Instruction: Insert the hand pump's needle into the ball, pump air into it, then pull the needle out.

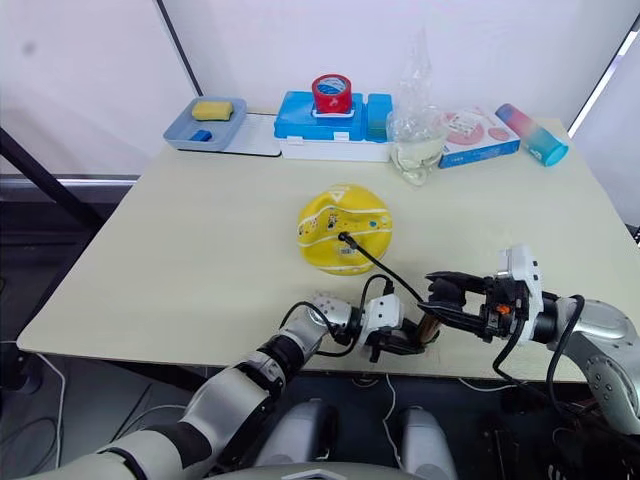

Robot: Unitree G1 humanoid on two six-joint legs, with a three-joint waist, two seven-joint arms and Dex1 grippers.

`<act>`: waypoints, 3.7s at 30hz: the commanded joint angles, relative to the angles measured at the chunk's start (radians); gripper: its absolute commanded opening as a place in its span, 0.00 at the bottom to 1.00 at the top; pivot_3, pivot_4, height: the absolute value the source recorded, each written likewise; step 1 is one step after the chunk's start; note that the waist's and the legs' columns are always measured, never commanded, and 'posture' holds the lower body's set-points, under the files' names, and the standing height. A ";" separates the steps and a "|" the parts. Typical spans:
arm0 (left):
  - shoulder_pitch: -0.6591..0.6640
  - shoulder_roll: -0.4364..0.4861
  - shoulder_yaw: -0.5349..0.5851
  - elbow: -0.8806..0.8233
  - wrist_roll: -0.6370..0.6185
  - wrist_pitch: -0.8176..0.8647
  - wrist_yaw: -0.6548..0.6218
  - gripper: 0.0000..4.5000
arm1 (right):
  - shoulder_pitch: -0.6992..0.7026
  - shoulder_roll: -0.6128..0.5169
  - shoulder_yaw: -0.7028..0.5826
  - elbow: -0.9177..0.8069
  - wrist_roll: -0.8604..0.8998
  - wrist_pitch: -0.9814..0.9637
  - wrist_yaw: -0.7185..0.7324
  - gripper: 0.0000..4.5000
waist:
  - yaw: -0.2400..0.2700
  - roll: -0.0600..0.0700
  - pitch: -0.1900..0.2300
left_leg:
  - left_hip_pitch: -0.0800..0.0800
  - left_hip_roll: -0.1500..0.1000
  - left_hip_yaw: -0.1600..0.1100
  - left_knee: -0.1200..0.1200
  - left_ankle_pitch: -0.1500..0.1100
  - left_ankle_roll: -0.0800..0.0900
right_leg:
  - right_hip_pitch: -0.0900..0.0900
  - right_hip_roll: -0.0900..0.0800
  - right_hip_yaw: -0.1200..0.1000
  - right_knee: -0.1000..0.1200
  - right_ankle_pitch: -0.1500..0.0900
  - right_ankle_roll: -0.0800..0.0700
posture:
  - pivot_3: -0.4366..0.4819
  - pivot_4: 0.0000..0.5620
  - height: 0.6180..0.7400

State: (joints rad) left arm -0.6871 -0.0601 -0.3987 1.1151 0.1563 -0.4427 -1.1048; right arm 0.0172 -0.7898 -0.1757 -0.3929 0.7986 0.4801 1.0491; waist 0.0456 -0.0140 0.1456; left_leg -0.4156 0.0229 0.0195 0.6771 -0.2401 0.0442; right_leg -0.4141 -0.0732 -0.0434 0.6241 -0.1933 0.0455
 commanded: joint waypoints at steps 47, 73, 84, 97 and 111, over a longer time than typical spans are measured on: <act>-0.003 -0.017 -0.034 0.120 0.127 -0.053 0.104 0.26 | 0.090 -0.056 -0.093 -0.089 0.029 0.071 -0.051 0.44 | -0.005 -0.006 -0.001 | 0.000 -0.002 0.003 0.000 -0.006 0.009 | 0.002 -0.006 0.000 -0.004 -0.003 0.005 | 0.48 0.27 1.00; -0.010 -0.016 -0.032 0.126 0.124 -0.046 0.084 0.26 | -0.145 -0.295 -0.478 -0.052 0.499 0.370 -0.108 0.44 | -0.006 -0.006 0.001 | -0.001 -0.002 0.003 0.000 -0.006 0.008 | 0.000 -0.007 -0.001 -0.004 -0.003 0.005 | 0.48 0.27 1.00; -0.019 -0.023 -0.023 0.128 0.113 -0.028 0.069 0.26 | -0.026 -0.192 -0.308 -0.082 0.240 0.224 -0.016 0.43 | -0.006 -0.006 0.001 | -0.001 -0.002 0.003 0.000 -0.006 0.008 | 0.000 -0.006 -0.001 -0.004 -0.003 0.005 | 0.48 0.27 1.00; -0.021 -0.019 -0.022 0.126 0.113 -0.033 0.065 0.26 | 0.040 -0.031 -0.047 0.027 -0.089 -0.046 0.029 0.43 | -0.007 -0.007 0.001 | -0.001 -0.002 0.003 0.000 -0.006 0.008 | 0.000 -0.006 -0.001 -0.004 -0.003 0.005 | 0.48 0.27 1.00; -0.048 -0.018 -0.017 0.122 0.110 -0.025 0.045 0.26 | -0.005 -0.107 -0.256 -0.028 0.135 0.092 0.018 0.43 | -0.006 -0.005 0.004 | -0.003 -0.002 0.003 0.000 -0.006 0.008 | -0.001 -0.006 -0.001 -0.004 -0.003 0.005 | 0.48 0.27 1.00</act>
State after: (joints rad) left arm -0.7489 -0.0971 -0.3965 1.1979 0.2318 -0.4970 -1.0484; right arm 0.0449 -0.8658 -0.3265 -0.3905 0.8765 0.5488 1.0919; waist 0.0392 -0.0187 0.1500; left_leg -0.4184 0.0207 0.0226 0.6770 -0.2458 0.0526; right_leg -0.4155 -0.0792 -0.0443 0.6204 -0.1964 0.0505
